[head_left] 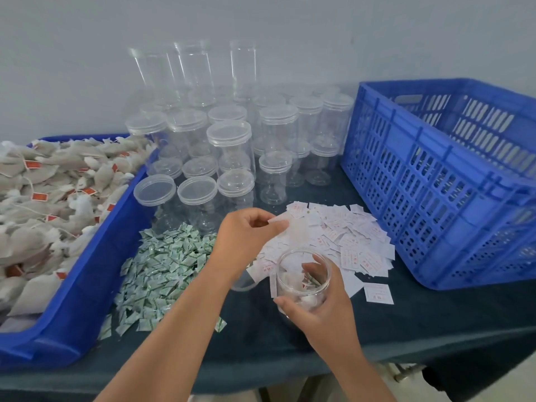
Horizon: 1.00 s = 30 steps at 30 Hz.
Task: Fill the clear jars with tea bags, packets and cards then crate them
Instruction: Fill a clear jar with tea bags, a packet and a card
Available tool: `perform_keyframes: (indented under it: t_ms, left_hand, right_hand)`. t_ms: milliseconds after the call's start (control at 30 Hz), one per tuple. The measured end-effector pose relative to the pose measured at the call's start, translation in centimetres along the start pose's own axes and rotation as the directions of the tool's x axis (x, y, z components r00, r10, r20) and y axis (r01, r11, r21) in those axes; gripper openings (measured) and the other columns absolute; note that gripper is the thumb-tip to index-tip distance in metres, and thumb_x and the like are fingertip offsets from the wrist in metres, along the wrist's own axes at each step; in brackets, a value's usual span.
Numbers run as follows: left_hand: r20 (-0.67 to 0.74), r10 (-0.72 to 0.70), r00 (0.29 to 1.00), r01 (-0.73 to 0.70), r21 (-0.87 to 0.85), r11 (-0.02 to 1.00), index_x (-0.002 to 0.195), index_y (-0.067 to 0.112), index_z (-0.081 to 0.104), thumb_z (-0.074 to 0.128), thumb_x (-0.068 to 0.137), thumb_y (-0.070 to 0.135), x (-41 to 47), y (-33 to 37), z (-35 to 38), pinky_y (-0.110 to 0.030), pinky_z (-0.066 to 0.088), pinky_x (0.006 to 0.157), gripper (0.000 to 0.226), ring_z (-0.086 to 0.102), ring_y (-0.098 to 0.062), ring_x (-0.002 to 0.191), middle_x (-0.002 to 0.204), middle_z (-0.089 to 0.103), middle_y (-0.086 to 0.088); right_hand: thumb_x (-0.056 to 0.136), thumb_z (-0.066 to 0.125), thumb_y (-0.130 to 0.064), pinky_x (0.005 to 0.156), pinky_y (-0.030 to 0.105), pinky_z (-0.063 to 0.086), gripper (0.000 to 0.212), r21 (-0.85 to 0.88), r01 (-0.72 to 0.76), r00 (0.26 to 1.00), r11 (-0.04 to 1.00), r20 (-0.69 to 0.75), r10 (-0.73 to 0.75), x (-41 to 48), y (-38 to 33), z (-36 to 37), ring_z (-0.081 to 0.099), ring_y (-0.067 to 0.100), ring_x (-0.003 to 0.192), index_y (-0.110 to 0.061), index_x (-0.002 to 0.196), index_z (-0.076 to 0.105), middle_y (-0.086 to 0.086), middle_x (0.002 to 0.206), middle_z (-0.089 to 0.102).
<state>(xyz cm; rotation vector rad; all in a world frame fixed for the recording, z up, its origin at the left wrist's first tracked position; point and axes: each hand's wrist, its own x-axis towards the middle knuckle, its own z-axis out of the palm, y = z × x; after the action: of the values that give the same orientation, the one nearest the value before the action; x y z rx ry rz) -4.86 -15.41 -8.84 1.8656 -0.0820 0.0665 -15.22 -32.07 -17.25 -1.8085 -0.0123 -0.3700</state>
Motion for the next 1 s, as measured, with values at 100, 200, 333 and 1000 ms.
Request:
perform_keyframes:
  t_ms: [100, 200, 333, 1000]
  left_hand:
    - [0.125, 0.091, 0.988, -0.084, -0.060, 0.995, 0.094, 0.038, 0.080, 0.079, 0.080, 0.054, -2.2, 1.1, -1.8, -0.019, 0.049, 0.057, 0.022, 0.063, -0.005, 0.065, 0.081, 0.078, 0.007]
    - [0.034, 0.237, 0.971, -0.239, 0.153, 0.959, 0.092, 0.044, 0.076, 0.075, 0.086, 0.046, -3.2, 1.0, -2.1, -0.011, 0.049, 0.065, 0.006, 0.068, 0.003, 0.072, 0.083, 0.075, 0.021]
    - [-0.054, 0.151, 0.987, -0.131, 0.271, 0.954, 0.084, 0.036, 0.076, 0.081, 0.090, 0.033, -2.6, 1.0, -0.9, -0.020, 0.053, 0.071, 0.008, 0.068, 0.002, 0.077, 0.080, 0.073, 0.024]
    - [0.025, 0.120, 0.993, -0.122, 0.160, 0.980, 0.089, 0.044, 0.077, 0.062, 0.090, 0.060, -3.4, 1.7, -2.3, -0.017, 0.049, 0.069, 0.021, 0.069, 0.002, 0.083, 0.092, 0.076, 0.021]
  right_hand:
    - [0.058, 0.094, -0.063, 0.092, 0.005, 0.046, 0.086, -0.020, 0.008, 1.000, 1.000, 0.000, -0.008, -0.1, -0.4, 0.6, 0.063, -0.001, 0.124, -0.072, 0.128, 0.044, -0.029, 0.130, 0.064]
    - [0.058, 0.092, -0.068, 0.090, 0.006, 0.048, 0.086, -0.037, 0.010, 1.000, 0.999, -0.011, -0.010, -0.3, -0.7, 1.2, 0.063, -0.002, 0.123, -0.073, 0.128, 0.042, -0.029, 0.129, 0.063]
    - [0.057, 0.089, -0.072, 0.091, 0.018, 0.056, 0.084, -0.045, -0.021, 0.997, 0.999, -0.074, 0.018, 0.1, -1.1, 1.9, 0.064, -0.005, 0.117, -0.076, 0.123, 0.038, -0.036, 0.126, 0.059]
    - [0.060, 0.093, -0.061, 0.099, 0.014, 0.049, 0.090, -0.040, 0.098, 0.994, 0.994, -0.042, -0.099, -0.3, -1.8, 1.3, 0.060, 0.007, 0.131, -0.070, 0.132, 0.040, -0.022, 0.134, 0.062]
